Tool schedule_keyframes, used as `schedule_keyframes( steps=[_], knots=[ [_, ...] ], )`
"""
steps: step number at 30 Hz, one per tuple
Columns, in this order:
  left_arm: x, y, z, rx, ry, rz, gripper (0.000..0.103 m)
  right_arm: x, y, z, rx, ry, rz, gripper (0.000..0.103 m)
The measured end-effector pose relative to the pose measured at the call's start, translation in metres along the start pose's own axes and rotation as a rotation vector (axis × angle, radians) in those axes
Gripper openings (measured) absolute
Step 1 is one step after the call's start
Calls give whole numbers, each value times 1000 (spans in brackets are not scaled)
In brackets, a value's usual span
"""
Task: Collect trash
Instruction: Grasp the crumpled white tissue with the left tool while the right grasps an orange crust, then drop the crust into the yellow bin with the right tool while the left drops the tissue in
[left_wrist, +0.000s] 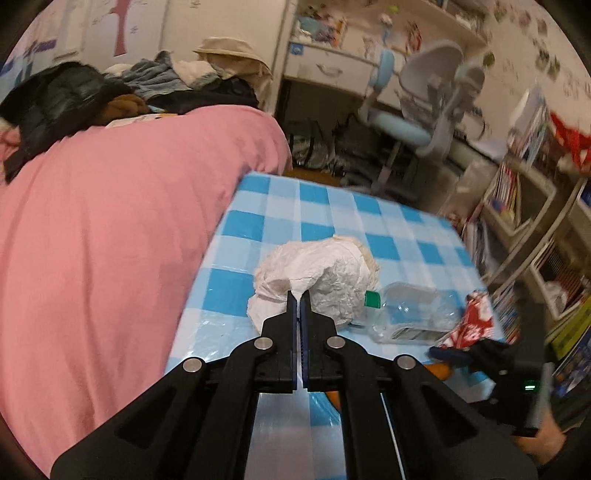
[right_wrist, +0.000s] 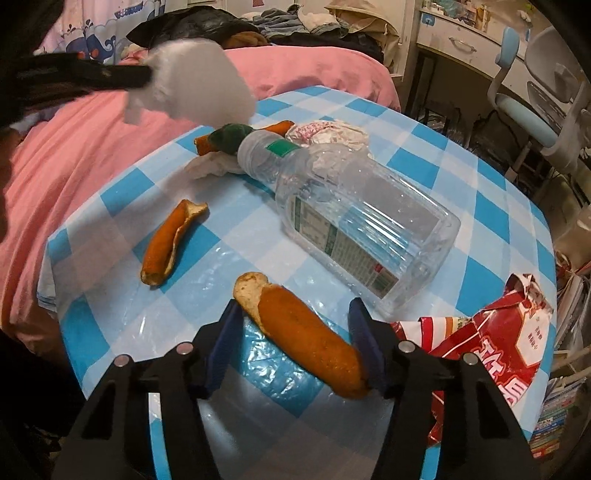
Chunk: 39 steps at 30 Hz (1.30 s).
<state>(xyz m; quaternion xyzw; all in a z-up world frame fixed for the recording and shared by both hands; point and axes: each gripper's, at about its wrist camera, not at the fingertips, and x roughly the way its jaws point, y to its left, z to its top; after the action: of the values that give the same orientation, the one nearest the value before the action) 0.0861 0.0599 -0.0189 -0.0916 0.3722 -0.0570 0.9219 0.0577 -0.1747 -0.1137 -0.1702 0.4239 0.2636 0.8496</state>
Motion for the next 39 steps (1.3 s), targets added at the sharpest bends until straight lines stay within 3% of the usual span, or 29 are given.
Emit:
schedule_keyframes(
  steps=[6, 8, 10, 19, 32, 39],
  knots=[
    [-36, 16, -15, -69, -29, -17, 2, 4, -1, 3, 5, -10, -21, 60],
    [-43, 14, -22, -66, -26, -16, 2, 3, -1, 3, 17, -12, -28, 54],
    [-47, 11, -28, -55, -22, -10, 2, 0, -4, 3, 48, -14, 0, 33],
    [-67, 2, -52, -35, -11, -14, 2, -22, -1, -2, 173, -58, 127, 20],
    [-103, 5, -77, -48, -35, -52, 2, -74, 15, -23, 342, -190, 339, 14],
    [-123, 1, -98, -31, -40, -69, 2, -93, 69, -63, 333, -164, 459, 14]
  ],
)
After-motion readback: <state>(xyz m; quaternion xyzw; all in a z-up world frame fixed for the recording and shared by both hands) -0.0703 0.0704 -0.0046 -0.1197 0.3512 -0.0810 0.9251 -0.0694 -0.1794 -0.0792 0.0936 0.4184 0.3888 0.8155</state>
